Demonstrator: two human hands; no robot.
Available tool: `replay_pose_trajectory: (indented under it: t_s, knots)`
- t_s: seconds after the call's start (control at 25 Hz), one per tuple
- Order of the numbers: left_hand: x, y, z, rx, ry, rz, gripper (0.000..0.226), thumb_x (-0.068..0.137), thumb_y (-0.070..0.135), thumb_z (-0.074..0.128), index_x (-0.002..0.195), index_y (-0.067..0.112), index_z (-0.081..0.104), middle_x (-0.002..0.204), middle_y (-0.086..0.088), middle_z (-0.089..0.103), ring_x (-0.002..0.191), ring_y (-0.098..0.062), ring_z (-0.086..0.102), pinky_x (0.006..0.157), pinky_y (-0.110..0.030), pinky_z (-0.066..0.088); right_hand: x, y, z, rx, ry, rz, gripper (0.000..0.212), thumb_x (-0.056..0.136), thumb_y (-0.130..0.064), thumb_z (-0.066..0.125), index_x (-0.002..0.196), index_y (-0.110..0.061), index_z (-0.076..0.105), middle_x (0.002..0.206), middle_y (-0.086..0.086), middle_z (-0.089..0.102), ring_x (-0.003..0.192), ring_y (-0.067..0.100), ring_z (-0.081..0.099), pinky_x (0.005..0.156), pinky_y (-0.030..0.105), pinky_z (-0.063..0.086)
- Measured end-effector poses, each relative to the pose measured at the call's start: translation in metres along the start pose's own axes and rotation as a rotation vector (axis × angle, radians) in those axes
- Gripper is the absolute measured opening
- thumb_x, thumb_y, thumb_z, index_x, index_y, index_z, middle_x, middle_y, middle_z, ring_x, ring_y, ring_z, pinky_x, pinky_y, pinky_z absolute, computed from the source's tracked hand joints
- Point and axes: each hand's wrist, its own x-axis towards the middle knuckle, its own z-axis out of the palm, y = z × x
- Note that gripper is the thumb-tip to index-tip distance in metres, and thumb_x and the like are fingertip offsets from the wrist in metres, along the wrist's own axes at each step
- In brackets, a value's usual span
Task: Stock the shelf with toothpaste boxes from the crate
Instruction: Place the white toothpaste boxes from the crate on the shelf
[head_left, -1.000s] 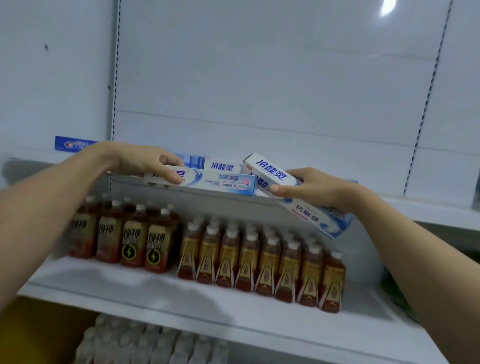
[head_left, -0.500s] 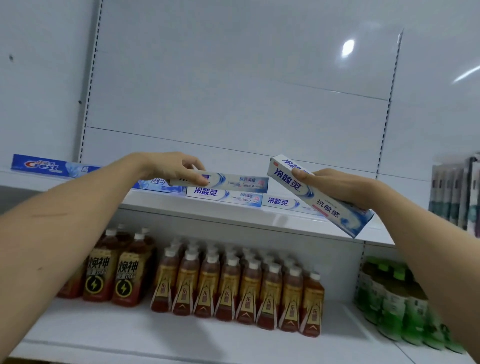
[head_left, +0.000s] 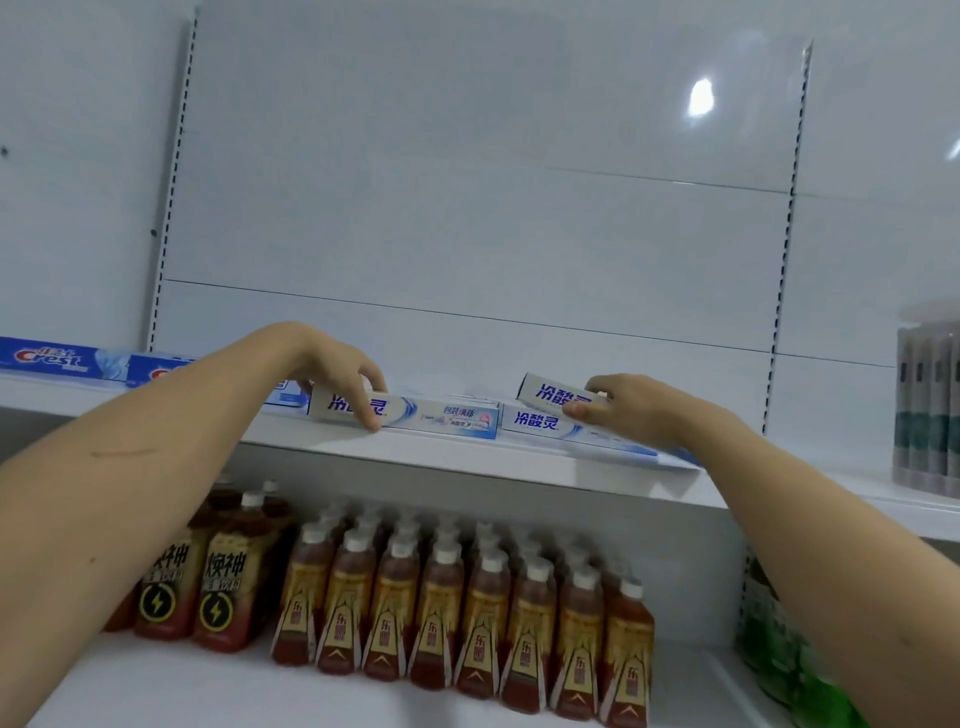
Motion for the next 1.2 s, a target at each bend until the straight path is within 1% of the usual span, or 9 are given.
replay_pose_trajectory:
  t_s: [0.08,0.16,0.4,0.6,0.72,0.8,1.0,1.12,1.2]
  knots:
    - [0.003,0.01,-0.005,0.055,-0.045,-0.058,0.056,0.059,0.056,0.086,0.108,0.042,0.061,0.12,0.003,0.064,0.106,-0.019,0.064,0.101,-0.046,0.049,0.011,0.005,0.009,0.0,-0.055,-0.02,0.047,0.089,-0.066,0.048,0.117,-0.03,0.062,0.12,-0.002,0.063,0.106,0.021,0.058,0.093,0.039,0.046]
    - [0.002,0.021,-0.008,0.086,-0.06,-0.086,0.052,0.069,0.053,0.082,0.114,0.04,0.06,0.122,0.002,0.064,0.11,-0.021,0.063,0.1,-0.049,0.049,0.019,0.006,0.019,-0.008,-0.11,-0.03,0.05,0.092,-0.06,0.049,0.13,-0.029,0.056,0.129,0.0,0.056,0.117,0.023,0.053,0.101,0.04,0.042]
    - [0.001,0.037,-0.006,0.13,-0.081,-0.113,0.057,0.077,0.045,0.078,0.126,0.037,0.05,0.127,-0.004,0.06,0.113,-0.027,0.061,0.098,-0.054,0.05,0.027,0.003,0.044,-0.13,0.031,-0.002,0.049,0.097,-0.056,0.043,0.142,-0.037,0.045,0.136,0.001,0.044,0.13,0.025,0.036,0.101,0.044,0.035]
    - [-0.003,0.036,-0.004,0.135,-0.049,-0.09,0.058,0.077,0.047,0.078,0.127,0.036,0.051,0.13,-0.002,0.057,0.108,-0.024,0.062,0.097,-0.05,0.051,0.021,-0.004,0.041,-0.126,-0.016,0.041,0.051,0.097,-0.05,0.046,0.145,-0.033,0.041,0.141,0.001,0.04,0.131,0.026,0.036,0.103,0.043,0.034]
    - [-0.01,0.037,-0.001,0.181,0.025,-0.04,0.055,0.076,0.049,0.078,0.124,0.039,0.051,0.128,0.002,0.052,0.117,-0.025,0.054,0.106,-0.05,0.043,0.014,-0.014,0.037,-0.131,-0.047,0.075,0.051,0.098,-0.046,0.044,0.147,-0.03,0.037,0.146,0.001,0.037,0.133,0.027,0.036,0.104,0.044,0.035]
    - [-0.017,0.037,0.001,0.165,0.109,0.022,0.061,0.079,0.05,0.074,0.132,0.034,0.048,0.131,0.0,0.052,0.119,-0.024,0.053,0.109,-0.046,0.04,0.004,-0.023,0.034,-0.111,-0.032,0.088,0.053,0.099,-0.043,0.044,0.149,-0.028,0.033,0.15,0.001,0.034,0.135,0.027,0.035,0.107,0.045,0.035]
    - [-0.038,0.034,0.016,-0.038,0.368,0.16,0.061,0.092,0.057,0.054,0.142,0.025,0.041,0.143,-0.007,0.048,0.124,-0.026,0.051,0.107,-0.039,0.037,-0.028,-0.071,0.031,0.063,0.147,0.065,0.056,0.1,-0.038,0.045,0.151,-0.019,0.032,0.155,0.002,0.03,0.137,0.025,0.035,0.11,0.046,0.035]
    - [-0.045,0.026,0.029,-0.186,0.446,0.172,0.061,0.095,0.061,0.041,0.145,0.026,0.039,0.15,-0.007,0.043,0.132,-0.029,0.045,0.111,-0.043,0.033,-0.04,-0.111,0.033,0.213,0.207,0.082,0.056,0.101,-0.04,0.042,0.15,-0.015,0.033,0.155,0.004,0.029,0.138,0.025,0.034,0.111,0.044,0.034]
    - [-0.049,0.019,0.038,-0.207,0.509,0.134,0.06,0.096,0.064,0.033,0.145,0.029,0.038,0.151,-0.005,0.043,0.134,-0.03,0.044,0.113,-0.049,0.03,-0.048,-0.137,0.038,0.33,0.229,0.094,0.056,0.101,-0.041,0.041,0.15,-0.014,0.035,0.155,0.004,0.031,0.138,0.025,0.035,0.111,0.041,0.033]
